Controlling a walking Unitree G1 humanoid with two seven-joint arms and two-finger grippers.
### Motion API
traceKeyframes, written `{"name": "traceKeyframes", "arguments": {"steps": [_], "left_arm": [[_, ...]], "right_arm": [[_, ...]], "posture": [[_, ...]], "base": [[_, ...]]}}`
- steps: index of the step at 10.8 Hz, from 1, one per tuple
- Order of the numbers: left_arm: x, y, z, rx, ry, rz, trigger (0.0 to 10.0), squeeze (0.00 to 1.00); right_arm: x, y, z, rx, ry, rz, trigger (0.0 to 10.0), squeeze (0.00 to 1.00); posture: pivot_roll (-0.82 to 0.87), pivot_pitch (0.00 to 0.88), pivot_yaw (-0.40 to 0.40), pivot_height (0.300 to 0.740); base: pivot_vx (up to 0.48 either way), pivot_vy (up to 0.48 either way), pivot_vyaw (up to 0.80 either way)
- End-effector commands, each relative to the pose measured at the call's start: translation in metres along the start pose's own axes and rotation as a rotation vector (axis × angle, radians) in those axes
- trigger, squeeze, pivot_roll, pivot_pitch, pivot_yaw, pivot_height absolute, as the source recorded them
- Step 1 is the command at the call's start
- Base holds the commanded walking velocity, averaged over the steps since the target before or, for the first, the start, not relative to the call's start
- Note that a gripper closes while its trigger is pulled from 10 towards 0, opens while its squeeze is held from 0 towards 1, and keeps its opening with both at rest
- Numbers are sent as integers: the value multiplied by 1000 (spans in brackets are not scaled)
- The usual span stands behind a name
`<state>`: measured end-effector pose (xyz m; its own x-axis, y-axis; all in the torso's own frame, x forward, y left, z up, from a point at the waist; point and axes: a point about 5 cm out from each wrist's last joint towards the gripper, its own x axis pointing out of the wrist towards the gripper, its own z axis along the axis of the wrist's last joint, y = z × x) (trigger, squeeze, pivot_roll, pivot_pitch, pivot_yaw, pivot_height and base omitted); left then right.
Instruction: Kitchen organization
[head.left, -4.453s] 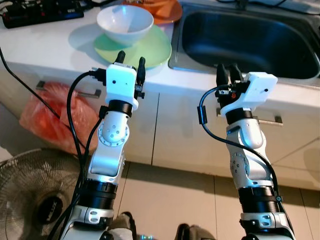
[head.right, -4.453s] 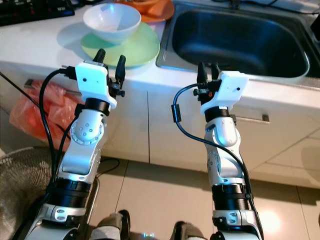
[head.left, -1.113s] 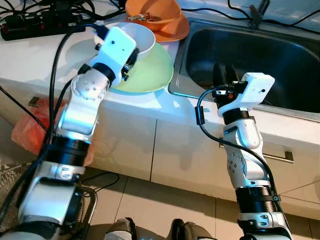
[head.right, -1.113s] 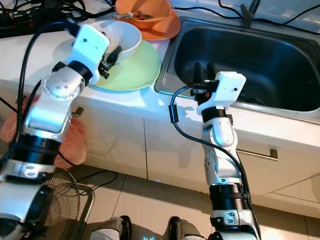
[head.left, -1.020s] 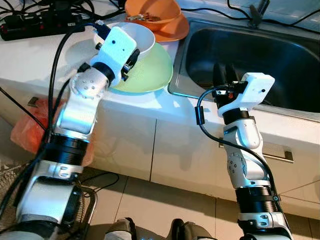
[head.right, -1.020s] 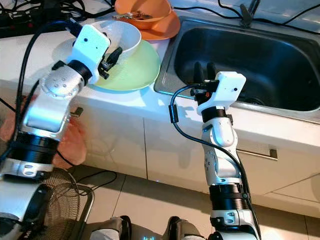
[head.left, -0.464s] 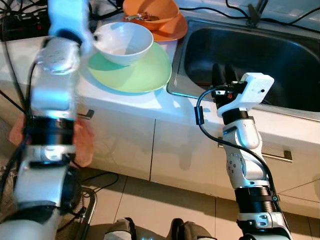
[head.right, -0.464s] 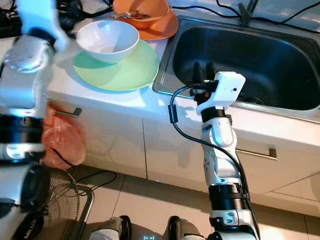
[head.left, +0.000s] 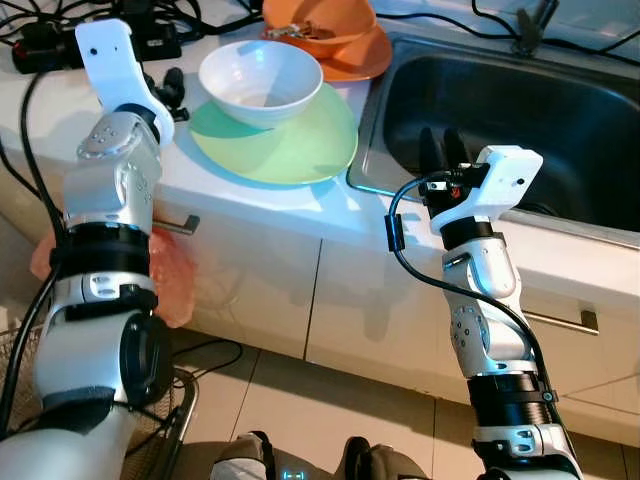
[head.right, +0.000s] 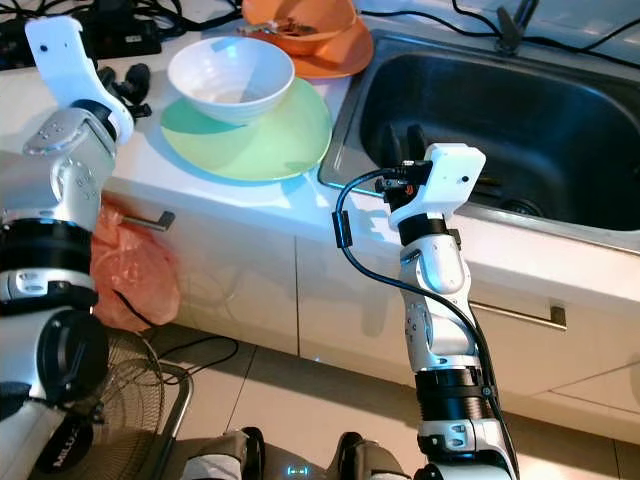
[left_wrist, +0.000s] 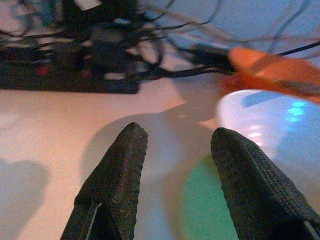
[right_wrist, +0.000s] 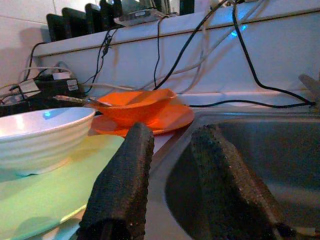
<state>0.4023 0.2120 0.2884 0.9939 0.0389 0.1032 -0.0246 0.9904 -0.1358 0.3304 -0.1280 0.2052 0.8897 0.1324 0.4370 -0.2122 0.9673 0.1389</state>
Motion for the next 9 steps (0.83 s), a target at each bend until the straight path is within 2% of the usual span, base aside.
{"name": "traceKeyframes", "arguments": {"steps": [1, 2, 3, 5, 8, 9], "left_arm": [[2, -6, 14, -6, -21, -50, 10000, 0], [2, -5, 23, 40, -43, -59, 10000, 1000], [3, -4, 24, 33, -43, -62, 10000, 1000], [7, 0, 14, 37, 25, -15, 10000, 1000], [13, -11, 17, 28, 28, -56, 10000, 1000], [14, -18, 21, 27, 19, -104, 10000, 592]], "right_arm": [[0, -1, -1, 5, 0, 2, 10000, 0], [-1, 0, -1, 6, 0, 2, 10000, 0], [-1, 1, -1, 9, 2, 5, 10000, 0], [-1, 3, -3, 13, 9, 13, 10000, 0], [0, 2, -3, 11, 9, 14, 10000, 0], [0, 2, -3, 11, 8, 14, 10000, 0]], "posture": [[107, 161, -28, 740], [112, 160, -25, 740], [117, 161, -25, 740], [115, 164, -27, 740], [117, 165, -26, 740], [116, 166, -25, 740]], "base": [[0, 0, 0], [0, 0, 0], [0, 0, 0], [0, 0, 0], [0, 0, 0], [0, 0, 0]]}}
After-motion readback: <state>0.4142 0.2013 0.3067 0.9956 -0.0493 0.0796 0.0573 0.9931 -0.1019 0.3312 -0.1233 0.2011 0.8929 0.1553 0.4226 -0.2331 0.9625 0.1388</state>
